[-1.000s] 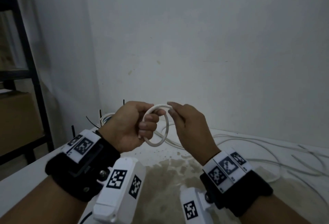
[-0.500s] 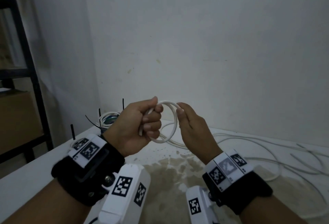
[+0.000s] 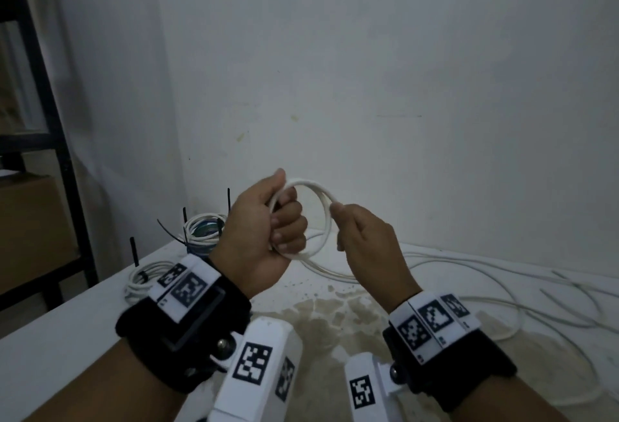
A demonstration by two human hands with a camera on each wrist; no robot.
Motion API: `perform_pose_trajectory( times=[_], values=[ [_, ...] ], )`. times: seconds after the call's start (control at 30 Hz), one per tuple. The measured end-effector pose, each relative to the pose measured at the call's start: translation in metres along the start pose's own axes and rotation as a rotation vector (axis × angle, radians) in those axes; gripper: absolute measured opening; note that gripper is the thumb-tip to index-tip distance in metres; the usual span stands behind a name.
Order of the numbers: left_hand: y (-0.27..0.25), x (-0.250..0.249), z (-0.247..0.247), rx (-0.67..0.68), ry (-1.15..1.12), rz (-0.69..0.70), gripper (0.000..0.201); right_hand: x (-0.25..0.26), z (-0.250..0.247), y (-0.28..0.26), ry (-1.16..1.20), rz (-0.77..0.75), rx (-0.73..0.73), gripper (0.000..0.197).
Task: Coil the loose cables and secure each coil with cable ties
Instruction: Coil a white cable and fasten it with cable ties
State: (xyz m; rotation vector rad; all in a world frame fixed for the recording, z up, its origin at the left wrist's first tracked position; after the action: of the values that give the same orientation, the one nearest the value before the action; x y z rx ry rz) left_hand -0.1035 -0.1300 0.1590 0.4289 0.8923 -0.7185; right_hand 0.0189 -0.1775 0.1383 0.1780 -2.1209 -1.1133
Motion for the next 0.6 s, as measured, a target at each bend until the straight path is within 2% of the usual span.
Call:
perform_pose_trajectory(
  times=[0.1, 0.17, 0.2, 0.27, 0.3, 0.4, 0.47, 0.6],
  values=[
    [-0.002, -0.033, -0.01, -0.022, -0.113, 0.127, 0.033, -0.017, -0.002, -0.016, -0.237, -0.005, 0.072, 0.025],
    [-0.005, -0.056, -0.019, -0.039, -0.146, 0.214, 0.019, -0.026, -0.005, -0.028, -0.463, -0.063, 0.105, 0.011],
    [-0.006, -0.065, -0.023, -0.054, -0.147, 0.241, 0.02, -0.028, -0.006, -0.034, -0.566, -0.106, 0.121, 0.007],
    [-0.005, -0.072, -0.029, -0.103, -0.12, 0.264, 0.029, -0.031, -0.001, -0.041, -0.71, -0.121, 0.235, 0.038],
    [-0.004, -0.072, -0.03, -0.124, -0.088, 0.271, 0.032, -0.03, 0.0, -0.039, -0.774, -0.131, 0.259, 0.047],
    [-0.003, -0.064, -0.029, -0.155, 0.011, 0.287, 0.034, -0.014, 0.006, -0.036, -0.875, -0.235, 0.303, 0.058],
    [-0.003, -0.06, -0.03, -0.162, 0.066, 0.292, 0.034, 0.005, 0.01, -0.035, -0.912, -0.32, 0.351, 0.053],
    [-0.004, -0.058, -0.036, -0.251, 0.205, 0.294, 0.035, 0.039, 0.013, -0.034, -0.993, -0.543, 0.46, 0.031]
  ],
)
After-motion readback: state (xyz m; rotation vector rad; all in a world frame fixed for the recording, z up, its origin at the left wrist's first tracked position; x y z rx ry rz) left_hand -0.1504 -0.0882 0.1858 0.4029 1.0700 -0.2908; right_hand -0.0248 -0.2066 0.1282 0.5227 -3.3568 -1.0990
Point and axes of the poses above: each hand's wrist, its own y-axis towards the middle knuckle, its own z-axis out of the palm, x = y × z, the point moved 6 cm from there along y, towards the middle knuckle, and after that the axes turned 11 degrees about -z, right-handed, at the moved point
